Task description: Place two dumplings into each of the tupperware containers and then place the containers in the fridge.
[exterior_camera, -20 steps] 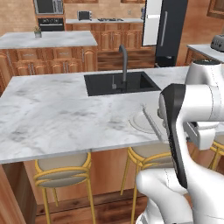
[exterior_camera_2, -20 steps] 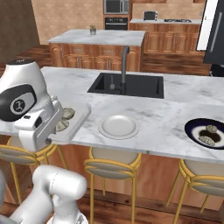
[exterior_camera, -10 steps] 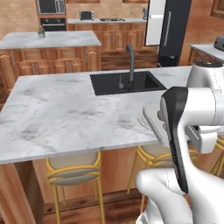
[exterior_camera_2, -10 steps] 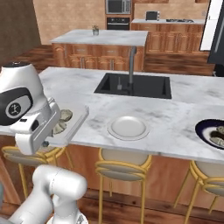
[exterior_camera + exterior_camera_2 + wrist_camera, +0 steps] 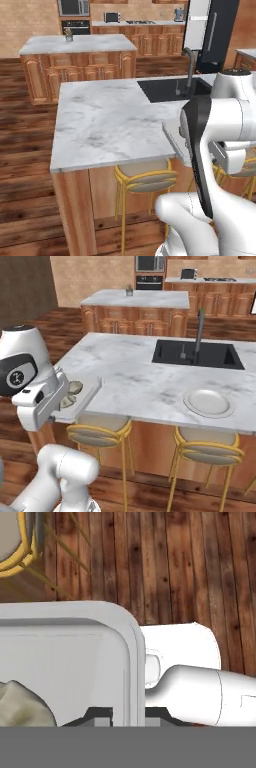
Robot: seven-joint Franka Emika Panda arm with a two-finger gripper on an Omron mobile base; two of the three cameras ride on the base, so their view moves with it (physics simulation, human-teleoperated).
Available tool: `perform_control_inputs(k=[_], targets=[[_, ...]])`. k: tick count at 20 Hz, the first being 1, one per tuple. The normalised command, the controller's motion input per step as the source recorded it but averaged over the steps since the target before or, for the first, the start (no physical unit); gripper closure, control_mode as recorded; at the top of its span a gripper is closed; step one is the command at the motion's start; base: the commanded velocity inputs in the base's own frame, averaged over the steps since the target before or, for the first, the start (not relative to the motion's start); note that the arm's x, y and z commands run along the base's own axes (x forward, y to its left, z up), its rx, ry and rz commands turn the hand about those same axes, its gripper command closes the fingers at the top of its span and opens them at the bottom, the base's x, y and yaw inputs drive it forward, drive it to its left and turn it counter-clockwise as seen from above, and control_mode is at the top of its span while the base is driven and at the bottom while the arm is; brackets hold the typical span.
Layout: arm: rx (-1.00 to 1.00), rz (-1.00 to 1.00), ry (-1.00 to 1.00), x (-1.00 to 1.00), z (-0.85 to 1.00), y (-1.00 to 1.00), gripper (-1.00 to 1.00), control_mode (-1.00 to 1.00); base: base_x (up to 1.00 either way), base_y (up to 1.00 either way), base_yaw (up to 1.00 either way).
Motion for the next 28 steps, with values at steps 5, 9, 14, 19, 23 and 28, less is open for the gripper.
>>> perform_control_inputs(k=[5, 9, 14, 19, 23, 28], targets=[[0.0, 0.0, 0.0, 0.0, 0.0, 0.0, 1.0, 1.0, -0.81, 0.61, 0.12], [0.0, 0.0, 0.0, 0.0, 0.0, 0.0, 1.0, 1.0, -0.65, 0.12, -0.21], [0.0, 0.0, 0.0, 0.0, 0.0, 0.0, 1.0, 1.0, 0.0, 0.97, -0.19], [0.0, 0.0, 0.0, 0.0, 0.0, 0.0, 1.0, 1.0, 0.0, 0.96, -0.08], [0.0, 0.0, 0.0, 0.0, 0.0, 0.0, 1.0, 1.0, 0.0, 0.93, -0.04], [0.0, 0.0, 0.0, 0.0, 0.0, 0.0, 1.0, 1.0, 0.0, 0.92, -0.01]])
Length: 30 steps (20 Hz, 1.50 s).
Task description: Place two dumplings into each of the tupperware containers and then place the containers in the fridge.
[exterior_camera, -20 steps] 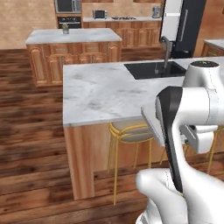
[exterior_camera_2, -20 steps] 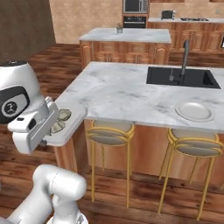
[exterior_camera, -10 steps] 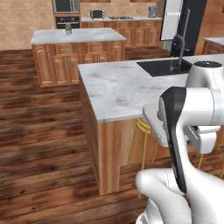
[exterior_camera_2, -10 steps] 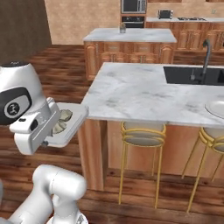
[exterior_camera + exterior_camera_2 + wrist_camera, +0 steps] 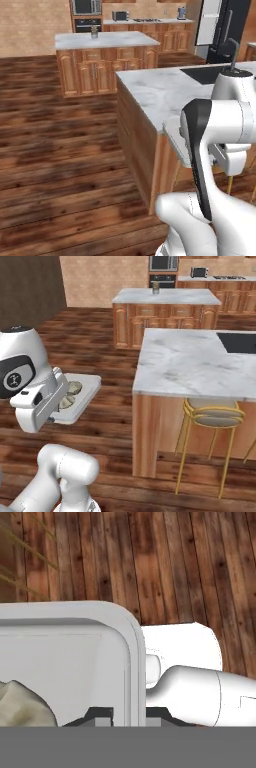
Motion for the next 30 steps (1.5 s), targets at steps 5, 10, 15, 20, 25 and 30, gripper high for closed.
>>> perform_control_inputs(k=[5, 10, 15, 20, 25, 30], targets=[[0.0, 0.0, 0.0, 0.0, 0.0, 0.0, 1.0, 1.0, 0.0, 0.87, 0.0], [0.0, 0.0, 0.0, 0.0, 0.0, 0.0, 1.0, 1.0, 0.0, 0.79, 0.0], [0.0, 0.0, 0.0, 0.0, 0.0, 0.0, 1.0, 1.0, 0.01, 0.78, 0.0], [0.0, 0.0, 0.0, 0.0, 0.0, 0.0, 1.0, 1.0, 0.12, 0.62, 0.0], [0.0, 0.0, 0.0, 0.0, 0.0, 0.0, 1.0, 1.0, 0.37, 0.52, 0.0], [0.0, 0.0, 0.0, 0.0, 0.0, 0.0, 1.0, 1.0, 0.63, 0.32, 0.0]])
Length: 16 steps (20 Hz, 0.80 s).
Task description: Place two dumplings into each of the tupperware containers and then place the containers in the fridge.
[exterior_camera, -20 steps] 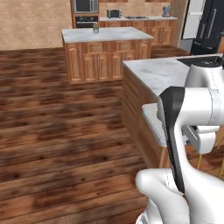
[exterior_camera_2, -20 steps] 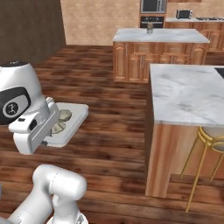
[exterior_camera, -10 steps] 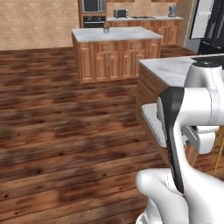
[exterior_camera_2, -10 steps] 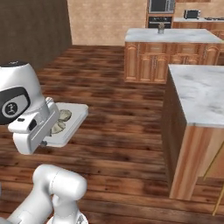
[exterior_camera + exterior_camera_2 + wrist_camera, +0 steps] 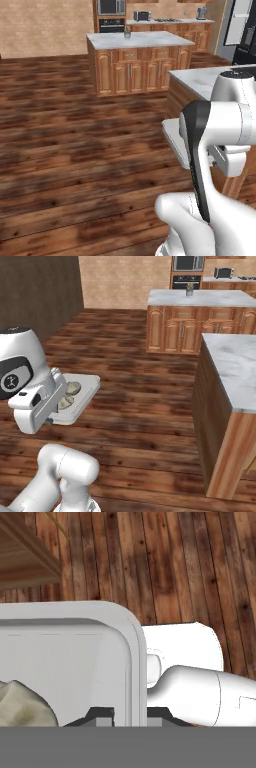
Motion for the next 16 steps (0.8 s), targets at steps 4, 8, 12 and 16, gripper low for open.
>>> perform_control_inputs(k=[4, 8, 12, 16], targets=[[0.0, 0.0, 0.0, 0.0, 0.0, 0.0, 1.0, 1.0, 0.7, 0.26, 0.0], [0.0, 0.0, 0.0, 0.0, 0.0, 0.0, 1.0, 1.0, 0.53, 0.71, -0.02], [0.0, 0.0, 0.0, 0.0, 0.0, 0.0, 1.0, 1.0, 0.5, 0.84, 0.0], [0.0, 0.0, 0.0, 0.0, 0.0, 0.0, 1.0, 1.0, 0.55, 0.74, -0.01]])
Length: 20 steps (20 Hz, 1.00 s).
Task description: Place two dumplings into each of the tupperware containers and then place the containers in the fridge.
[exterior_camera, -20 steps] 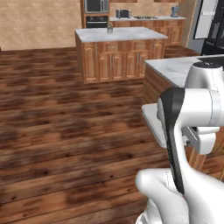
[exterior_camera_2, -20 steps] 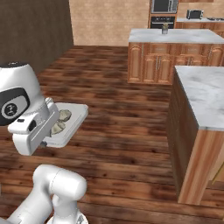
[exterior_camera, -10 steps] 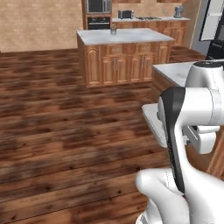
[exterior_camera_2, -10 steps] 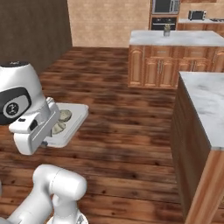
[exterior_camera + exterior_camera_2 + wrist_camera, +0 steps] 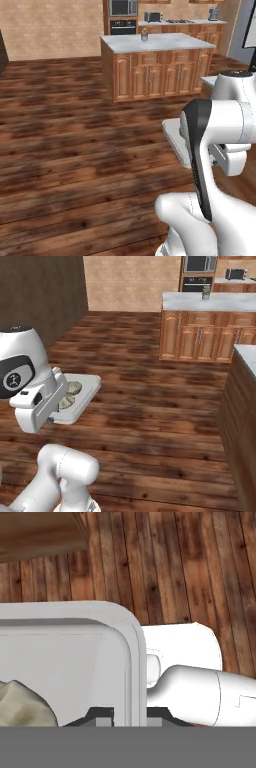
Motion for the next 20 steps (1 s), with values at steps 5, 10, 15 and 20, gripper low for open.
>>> perform_control_inputs(k=[5, 10, 15, 20], targets=[[0.0, 0.0, 0.0, 0.0, 0.0, 0.0, 1.0, 1.0, 0.76, 0.38, 0.0], [0.0, 0.0, 0.0, 0.0, 0.0, 0.0, 1.0, 1.0, 0.99, 0.15, 0.0], [0.0, 0.0, 0.0, 0.0, 0.0, 0.0, 1.0, 1.0, 0.93, 0.19, -0.01], [0.0, 0.0, 0.0, 0.0, 0.0, 0.0, 1.0, 1.0, 0.92, 0.26, -0.02]])
